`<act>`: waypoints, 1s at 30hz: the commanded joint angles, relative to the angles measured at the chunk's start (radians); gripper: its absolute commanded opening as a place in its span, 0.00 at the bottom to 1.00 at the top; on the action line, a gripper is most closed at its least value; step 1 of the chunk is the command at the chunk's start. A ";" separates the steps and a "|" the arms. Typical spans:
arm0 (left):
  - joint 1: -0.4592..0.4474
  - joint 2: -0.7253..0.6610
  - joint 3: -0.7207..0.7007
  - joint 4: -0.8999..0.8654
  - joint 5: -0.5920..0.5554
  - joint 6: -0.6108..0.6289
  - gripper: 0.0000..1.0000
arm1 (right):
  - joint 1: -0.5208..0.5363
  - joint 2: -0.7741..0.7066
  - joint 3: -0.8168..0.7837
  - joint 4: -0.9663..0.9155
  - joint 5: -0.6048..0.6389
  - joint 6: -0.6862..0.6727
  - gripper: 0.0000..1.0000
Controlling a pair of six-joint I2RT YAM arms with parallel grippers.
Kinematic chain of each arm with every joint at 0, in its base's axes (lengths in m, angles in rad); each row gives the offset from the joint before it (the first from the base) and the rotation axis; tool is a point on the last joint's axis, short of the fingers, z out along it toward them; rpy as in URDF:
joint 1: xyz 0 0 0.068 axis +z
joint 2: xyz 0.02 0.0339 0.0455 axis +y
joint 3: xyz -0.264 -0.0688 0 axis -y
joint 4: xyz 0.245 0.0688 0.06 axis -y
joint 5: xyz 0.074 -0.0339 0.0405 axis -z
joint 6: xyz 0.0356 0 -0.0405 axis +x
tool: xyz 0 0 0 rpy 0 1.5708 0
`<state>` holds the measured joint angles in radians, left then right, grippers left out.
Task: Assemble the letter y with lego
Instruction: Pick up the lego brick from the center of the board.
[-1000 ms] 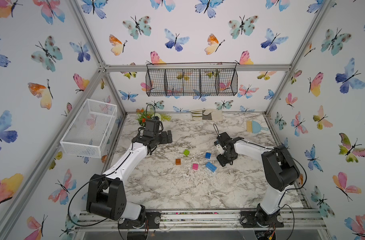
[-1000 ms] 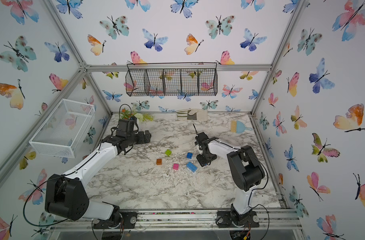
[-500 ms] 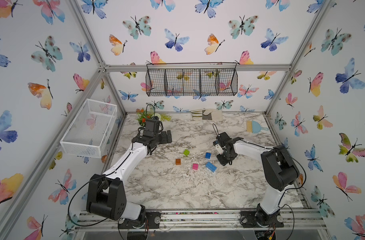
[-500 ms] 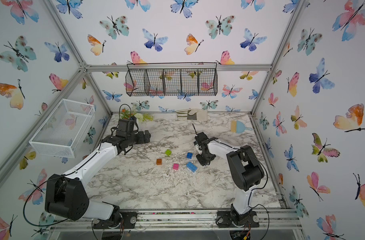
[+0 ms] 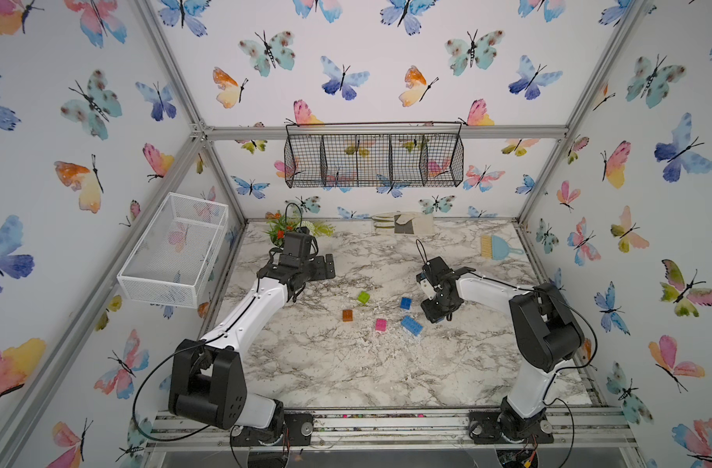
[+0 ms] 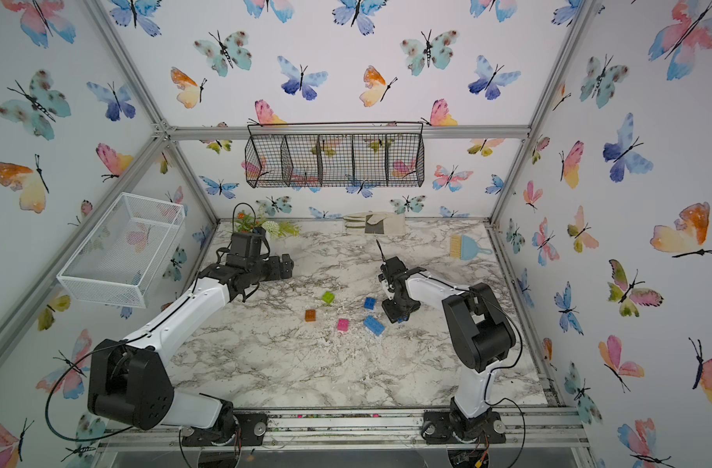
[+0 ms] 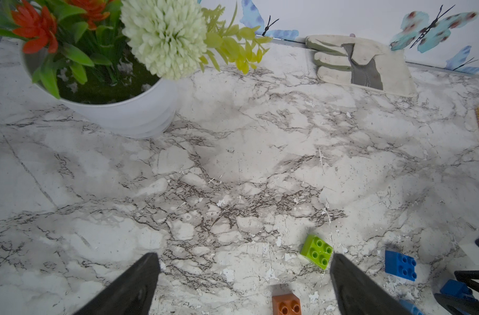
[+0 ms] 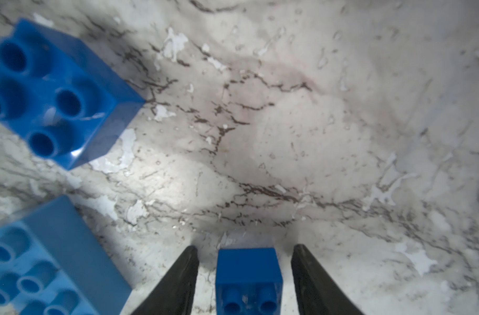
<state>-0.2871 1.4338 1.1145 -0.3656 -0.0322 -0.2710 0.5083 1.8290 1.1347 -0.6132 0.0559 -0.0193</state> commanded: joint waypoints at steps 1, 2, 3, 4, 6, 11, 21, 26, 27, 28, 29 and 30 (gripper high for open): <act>0.006 0.008 0.024 -0.025 -0.020 -0.004 0.98 | 0.002 -0.003 -0.006 -0.022 0.000 0.010 0.53; 0.006 0.008 0.024 -0.026 -0.021 -0.003 0.98 | 0.002 -0.003 -0.009 -0.028 0.004 0.013 0.50; 0.006 0.007 0.023 -0.025 -0.022 -0.003 0.99 | 0.002 -0.004 -0.012 -0.030 0.003 0.016 0.49; 0.006 0.009 0.024 -0.025 -0.022 -0.004 0.98 | 0.002 -0.005 -0.015 -0.030 0.000 0.017 0.49; 0.006 0.011 0.025 -0.026 -0.021 -0.005 0.99 | 0.003 0.000 -0.017 -0.033 0.002 0.019 0.48; 0.006 0.010 0.023 -0.026 -0.022 -0.005 0.98 | 0.003 -0.005 -0.016 -0.048 0.012 0.029 0.48; 0.006 0.013 0.025 -0.027 -0.023 -0.005 0.98 | 0.003 -0.025 -0.029 -0.043 0.016 0.041 0.51; 0.006 0.012 0.024 -0.027 -0.023 -0.005 0.98 | 0.002 -0.018 -0.029 -0.030 0.002 0.037 0.41; 0.006 0.012 0.025 -0.027 -0.023 -0.006 0.98 | 0.002 -0.019 -0.028 -0.028 0.001 0.036 0.38; 0.006 0.014 0.025 -0.027 -0.023 -0.006 0.98 | 0.002 -0.021 -0.025 -0.028 0.000 0.036 0.36; 0.006 0.013 0.026 -0.028 -0.023 -0.006 0.99 | 0.002 -0.026 -0.022 -0.026 -0.001 0.036 0.35; 0.006 0.013 0.026 -0.028 -0.023 -0.006 0.98 | 0.002 -0.032 -0.016 -0.025 -0.004 0.035 0.33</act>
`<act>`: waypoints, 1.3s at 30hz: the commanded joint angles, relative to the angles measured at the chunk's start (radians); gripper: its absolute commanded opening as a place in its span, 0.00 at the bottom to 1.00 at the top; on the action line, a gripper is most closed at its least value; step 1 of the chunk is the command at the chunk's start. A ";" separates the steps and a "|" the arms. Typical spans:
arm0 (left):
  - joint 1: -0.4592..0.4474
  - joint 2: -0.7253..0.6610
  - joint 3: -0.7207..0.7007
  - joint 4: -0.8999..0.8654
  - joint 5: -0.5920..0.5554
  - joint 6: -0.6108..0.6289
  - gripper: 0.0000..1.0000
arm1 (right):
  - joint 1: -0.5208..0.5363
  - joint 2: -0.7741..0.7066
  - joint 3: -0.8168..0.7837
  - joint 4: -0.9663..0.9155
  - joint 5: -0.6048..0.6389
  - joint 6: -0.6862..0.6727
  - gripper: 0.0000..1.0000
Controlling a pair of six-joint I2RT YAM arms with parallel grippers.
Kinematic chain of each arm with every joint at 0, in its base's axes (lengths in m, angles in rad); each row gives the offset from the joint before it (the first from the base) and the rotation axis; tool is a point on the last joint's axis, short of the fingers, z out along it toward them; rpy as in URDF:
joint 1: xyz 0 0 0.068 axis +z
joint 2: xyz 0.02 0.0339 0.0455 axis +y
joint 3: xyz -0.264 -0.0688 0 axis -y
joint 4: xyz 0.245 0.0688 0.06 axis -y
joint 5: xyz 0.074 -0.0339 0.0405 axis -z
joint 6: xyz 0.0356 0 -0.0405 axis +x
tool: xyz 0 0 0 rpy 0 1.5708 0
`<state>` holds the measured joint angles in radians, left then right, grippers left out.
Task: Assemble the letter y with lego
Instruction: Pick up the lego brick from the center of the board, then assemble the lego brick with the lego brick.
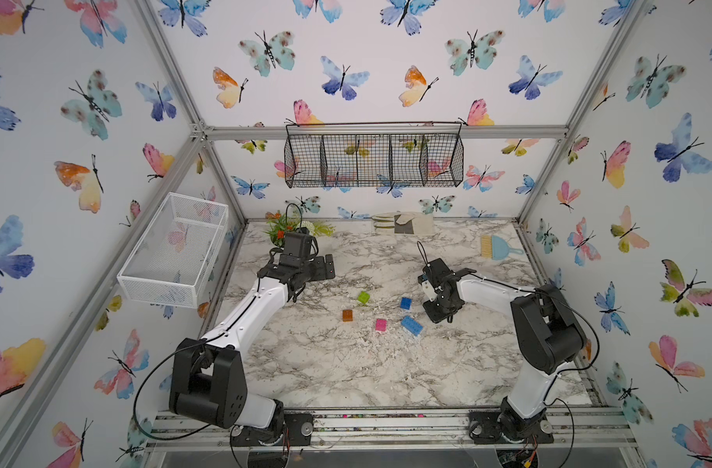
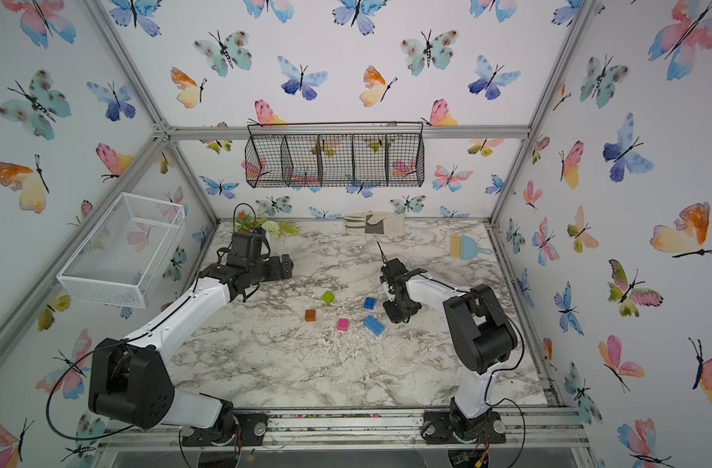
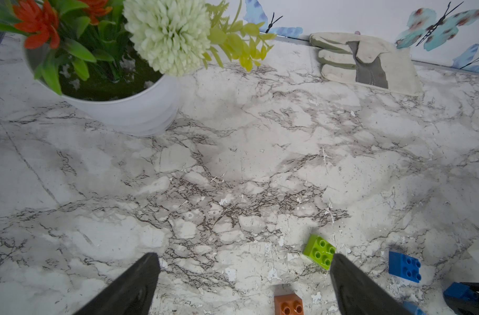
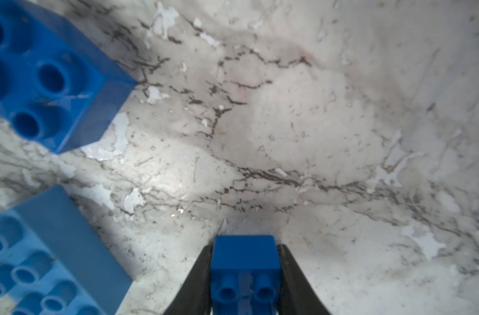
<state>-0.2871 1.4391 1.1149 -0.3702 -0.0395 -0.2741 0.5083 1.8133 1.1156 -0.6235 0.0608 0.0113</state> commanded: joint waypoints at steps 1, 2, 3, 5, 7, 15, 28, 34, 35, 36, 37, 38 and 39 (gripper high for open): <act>0.006 0.006 0.025 -0.023 -0.016 -0.002 0.98 | 0.002 -0.026 0.009 -0.014 -0.018 0.004 0.31; 0.006 0.003 0.025 -0.024 -0.014 -0.001 0.98 | 0.003 -0.041 0.018 -0.007 -0.034 0.001 0.30; 0.006 -0.001 0.022 -0.021 -0.013 -0.001 0.99 | 0.006 -0.060 0.027 0.006 -0.053 -0.001 0.29; 0.006 -0.016 0.012 -0.008 -0.017 0.000 0.98 | 0.019 -0.099 0.046 0.038 -0.086 -0.011 0.28; 0.006 -0.028 -0.001 0.002 -0.018 0.001 0.98 | 0.041 -0.124 0.067 0.062 -0.111 -0.030 0.28; 0.007 -0.009 0.006 -0.002 0.005 -0.002 0.98 | 0.146 0.006 0.213 -0.040 -0.165 -0.166 0.20; 0.058 0.010 0.009 -0.003 0.056 -0.043 0.99 | 0.208 0.119 0.253 -0.085 -0.106 -0.211 0.16; 0.059 0.022 0.020 -0.016 0.061 -0.038 0.98 | 0.214 0.115 0.248 -0.083 -0.098 -0.208 0.14; 0.059 0.020 0.019 -0.016 0.058 -0.036 0.98 | 0.214 0.102 0.240 -0.070 -0.098 -0.205 0.14; 0.058 0.017 0.018 -0.013 0.054 -0.037 0.98 | 0.214 0.087 0.233 -0.054 -0.100 -0.205 0.14; 0.058 0.014 0.016 -0.010 0.051 -0.037 0.98 | 0.214 0.067 0.223 -0.039 -0.107 -0.205 0.14; 0.058 0.014 0.014 -0.010 0.051 -0.037 0.98 | 0.214 0.055 0.219 -0.032 -0.111 -0.203 0.14; 0.058 0.014 0.014 -0.011 0.050 -0.037 0.98 | 0.214 0.049 0.220 -0.036 -0.115 -0.203 0.14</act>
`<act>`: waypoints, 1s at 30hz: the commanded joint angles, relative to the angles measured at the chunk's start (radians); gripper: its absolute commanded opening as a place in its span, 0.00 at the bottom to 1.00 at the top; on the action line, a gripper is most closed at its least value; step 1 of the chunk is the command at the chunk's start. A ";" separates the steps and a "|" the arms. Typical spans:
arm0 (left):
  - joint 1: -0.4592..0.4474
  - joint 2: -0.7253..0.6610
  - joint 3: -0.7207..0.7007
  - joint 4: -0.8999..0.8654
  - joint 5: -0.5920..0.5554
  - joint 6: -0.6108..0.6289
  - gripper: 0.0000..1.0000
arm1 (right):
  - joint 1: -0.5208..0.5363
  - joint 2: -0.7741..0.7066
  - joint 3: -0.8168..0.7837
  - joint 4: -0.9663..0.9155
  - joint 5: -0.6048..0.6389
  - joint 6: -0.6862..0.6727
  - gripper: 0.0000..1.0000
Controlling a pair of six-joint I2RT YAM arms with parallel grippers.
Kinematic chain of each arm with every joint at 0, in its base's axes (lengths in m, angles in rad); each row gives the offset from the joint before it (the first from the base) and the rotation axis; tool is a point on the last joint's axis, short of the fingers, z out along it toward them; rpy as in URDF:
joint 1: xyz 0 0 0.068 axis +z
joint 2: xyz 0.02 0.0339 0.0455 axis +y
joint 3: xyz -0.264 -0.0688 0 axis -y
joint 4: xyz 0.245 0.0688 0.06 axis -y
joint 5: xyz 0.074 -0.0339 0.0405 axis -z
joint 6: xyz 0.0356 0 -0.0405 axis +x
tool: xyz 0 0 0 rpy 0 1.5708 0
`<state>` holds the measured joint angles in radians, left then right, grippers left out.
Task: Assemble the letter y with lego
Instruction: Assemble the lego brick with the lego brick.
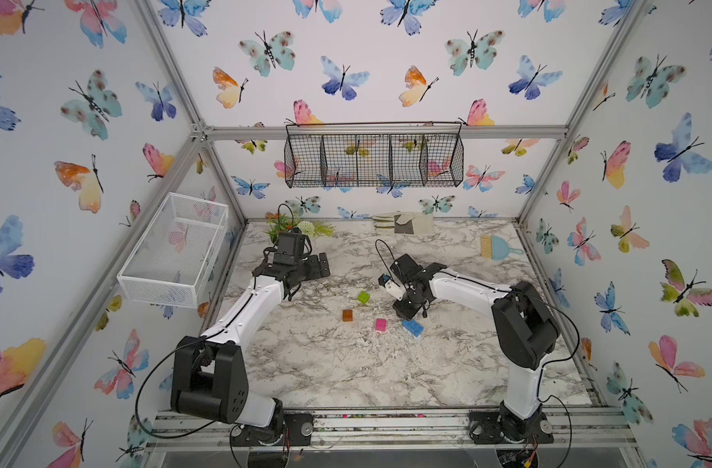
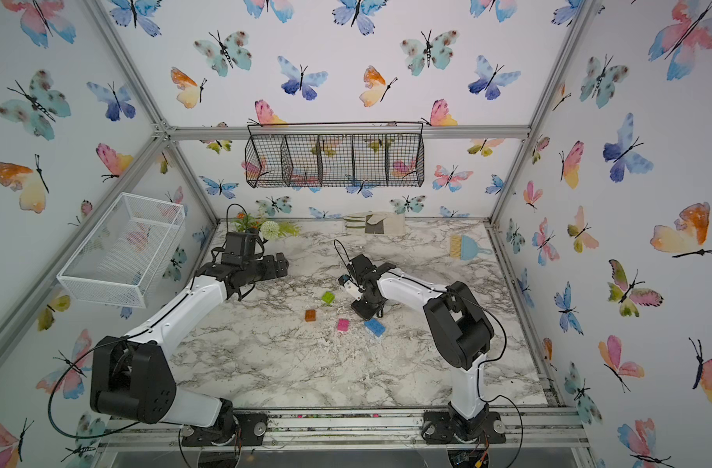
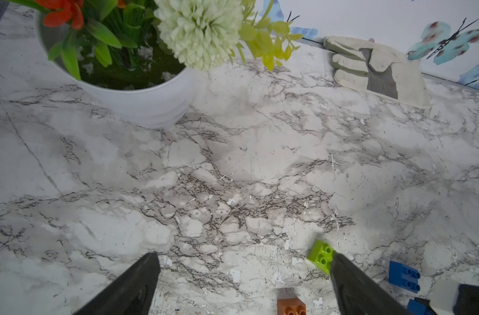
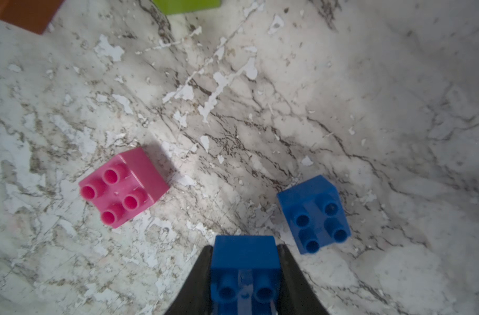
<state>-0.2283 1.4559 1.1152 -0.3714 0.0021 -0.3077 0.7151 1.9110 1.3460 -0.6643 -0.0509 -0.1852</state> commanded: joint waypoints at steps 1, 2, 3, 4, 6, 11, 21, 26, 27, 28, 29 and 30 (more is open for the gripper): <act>0.000 0.000 0.015 -0.010 0.010 -0.004 0.98 | 0.007 -0.048 -0.001 -0.013 -0.004 -0.005 0.14; 0.000 0.001 0.015 -0.013 0.009 -0.004 0.98 | 0.009 -0.043 0.011 -0.036 -0.005 -0.004 0.14; 0.000 0.003 0.017 -0.015 0.008 -0.003 0.98 | 0.009 -0.038 0.019 -0.056 -0.007 -0.003 0.14; 0.001 0.006 0.018 -0.015 0.009 -0.004 0.98 | 0.009 -0.036 0.022 -0.070 -0.010 -0.005 0.14; -0.001 0.005 0.020 -0.017 0.010 -0.001 0.98 | 0.010 -0.030 0.022 -0.088 -0.018 -0.007 0.14; 0.000 0.002 0.017 -0.016 0.008 0.002 0.98 | 0.020 -0.002 0.022 -0.115 0.021 -0.011 0.14; 0.000 -0.002 0.017 -0.017 0.000 0.001 0.99 | 0.023 0.001 -0.018 -0.048 0.020 -0.012 0.14; 0.000 -0.002 0.017 -0.018 -0.003 0.000 0.98 | 0.023 0.014 -0.031 -0.039 0.025 -0.013 0.14; 0.001 -0.001 0.017 -0.019 -0.004 0.001 0.98 | 0.023 0.014 -0.034 -0.037 0.023 -0.013 0.14; 0.000 -0.001 0.018 -0.020 -0.004 0.000 0.98 | 0.023 0.013 -0.036 -0.036 0.020 -0.013 0.13; -0.001 -0.001 0.018 -0.020 -0.004 0.000 0.98 | 0.024 0.013 -0.039 -0.033 0.020 -0.011 0.13; 0.001 -0.001 0.017 -0.020 -0.005 -0.001 0.99 | 0.024 0.010 -0.045 -0.025 0.023 -0.008 0.13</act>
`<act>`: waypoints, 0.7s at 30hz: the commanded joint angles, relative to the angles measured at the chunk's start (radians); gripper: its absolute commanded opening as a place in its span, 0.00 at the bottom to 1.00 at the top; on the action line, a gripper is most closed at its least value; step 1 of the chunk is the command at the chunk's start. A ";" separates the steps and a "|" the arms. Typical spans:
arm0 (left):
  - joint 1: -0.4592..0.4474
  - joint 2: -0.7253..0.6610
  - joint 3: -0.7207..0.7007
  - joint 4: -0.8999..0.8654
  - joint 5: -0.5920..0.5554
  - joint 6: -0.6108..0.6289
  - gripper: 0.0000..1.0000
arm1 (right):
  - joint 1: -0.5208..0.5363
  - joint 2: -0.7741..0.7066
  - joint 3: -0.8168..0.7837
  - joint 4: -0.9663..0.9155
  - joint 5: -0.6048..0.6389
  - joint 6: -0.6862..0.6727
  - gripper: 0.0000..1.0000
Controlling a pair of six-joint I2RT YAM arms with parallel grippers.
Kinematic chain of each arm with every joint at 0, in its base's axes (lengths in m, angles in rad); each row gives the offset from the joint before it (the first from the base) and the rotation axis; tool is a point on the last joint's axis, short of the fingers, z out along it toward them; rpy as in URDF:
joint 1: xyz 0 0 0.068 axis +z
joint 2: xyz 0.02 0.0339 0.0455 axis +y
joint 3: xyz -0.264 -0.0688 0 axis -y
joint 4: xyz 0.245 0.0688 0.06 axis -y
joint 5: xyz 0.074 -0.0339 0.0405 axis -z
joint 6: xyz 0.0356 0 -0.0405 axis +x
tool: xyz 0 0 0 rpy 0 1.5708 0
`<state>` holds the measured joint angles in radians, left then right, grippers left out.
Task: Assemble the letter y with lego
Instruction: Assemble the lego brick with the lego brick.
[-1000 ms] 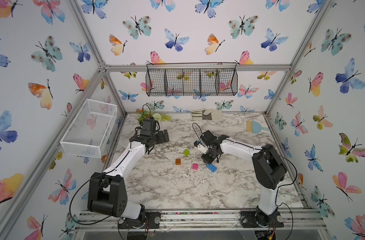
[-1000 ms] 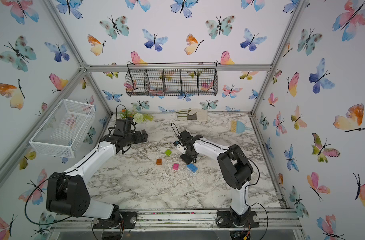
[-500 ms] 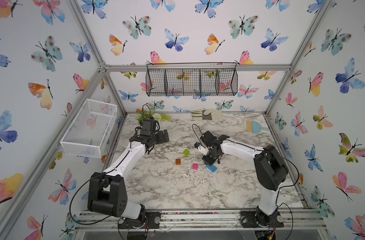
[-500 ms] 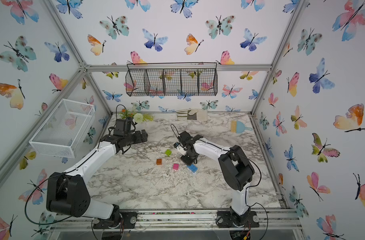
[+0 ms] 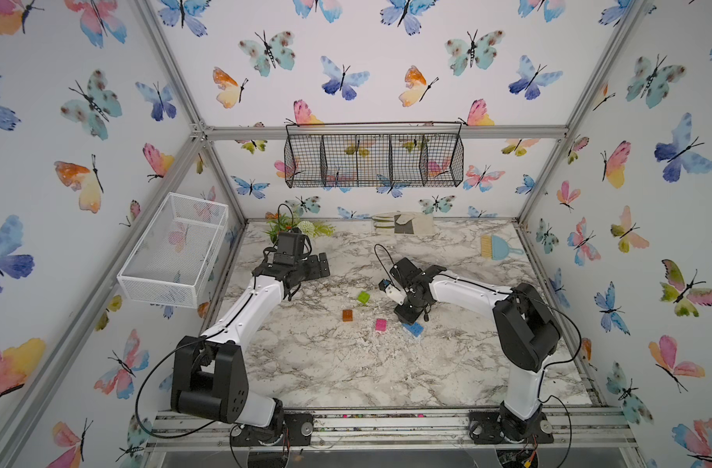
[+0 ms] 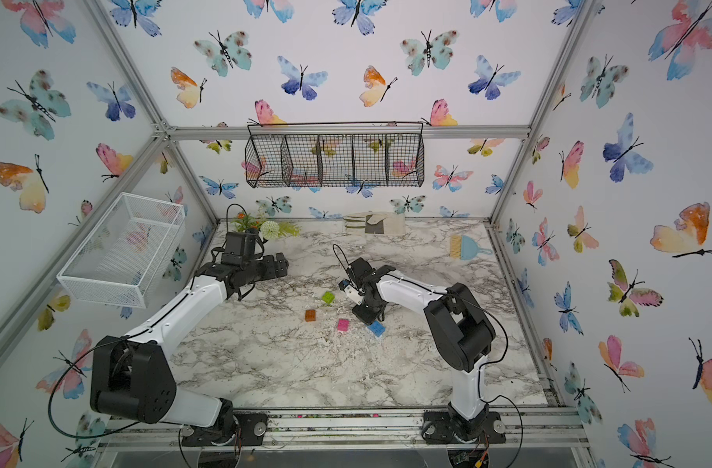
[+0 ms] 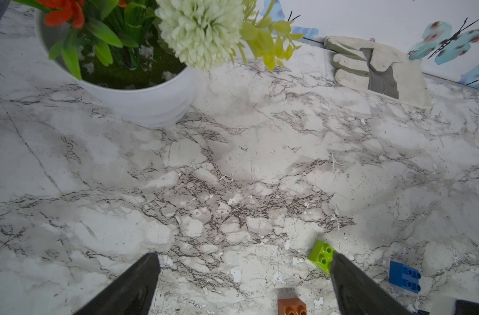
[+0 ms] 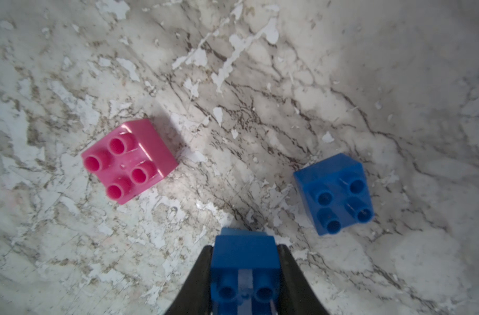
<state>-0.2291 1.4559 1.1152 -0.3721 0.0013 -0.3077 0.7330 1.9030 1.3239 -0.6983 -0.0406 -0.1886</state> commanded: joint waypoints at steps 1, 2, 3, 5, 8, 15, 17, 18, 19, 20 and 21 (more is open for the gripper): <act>0.001 -0.001 0.017 -0.019 -0.003 0.000 0.98 | 0.006 0.014 -0.027 0.016 0.011 -0.005 0.13; 0.001 -0.001 0.017 -0.019 -0.003 0.000 0.98 | 0.006 0.012 -0.031 0.021 0.011 -0.002 0.13; 0.000 -0.001 0.018 -0.018 -0.005 0.000 0.98 | 0.006 0.010 -0.037 0.030 0.010 0.001 0.14; 0.000 -0.001 0.017 -0.020 -0.007 0.000 0.98 | 0.006 0.003 -0.049 0.042 0.011 0.012 0.13; 0.000 -0.001 0.017 -0.019 -0.009 0.000 0.98 | 0.007 -0.004 -0.075 0.056 0.008 0.035 0.13; 0.000 0.000 0.018 -0.021 -0.008 0.001 0.98 | 0.008 -0.002 -0.108 0.060 -0.033 0.080 0.13; 0.000 0.001 0.018 -0.019 -0.008 0.001 0.98 | 0.008 0.004 -0.113 0.058 -0.040 0.090 0.13; 0.000 0.001 0.018 -0.021 -0.008 0.001 0.98 | 0.008 0.006 -0.116 0.054 -0.046 0.092 0.13; 0.000 0.000 0.017 -0.021 -0.007 0.000 0.98 | 0.008 0.009 -0.118 0.051 -0.056 0.093 0.13; 0.001 0.000 0.017 -0.019 -0.008 0.000 0.98 | 0.008 0.013 -0.118 0.046 -0.060 0.094 0.13; 0.001 0.001 0.018 -0.020 -0.008 0.001 0.98 | 0.008 0.012 -0.121 0.047 -0.058 0.094 0.13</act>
<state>-0.2291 1.4559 1.1152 -0.3725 0.0010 -0.3077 0.7330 1.8702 1.2469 -0.5957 -0.0525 -0.1200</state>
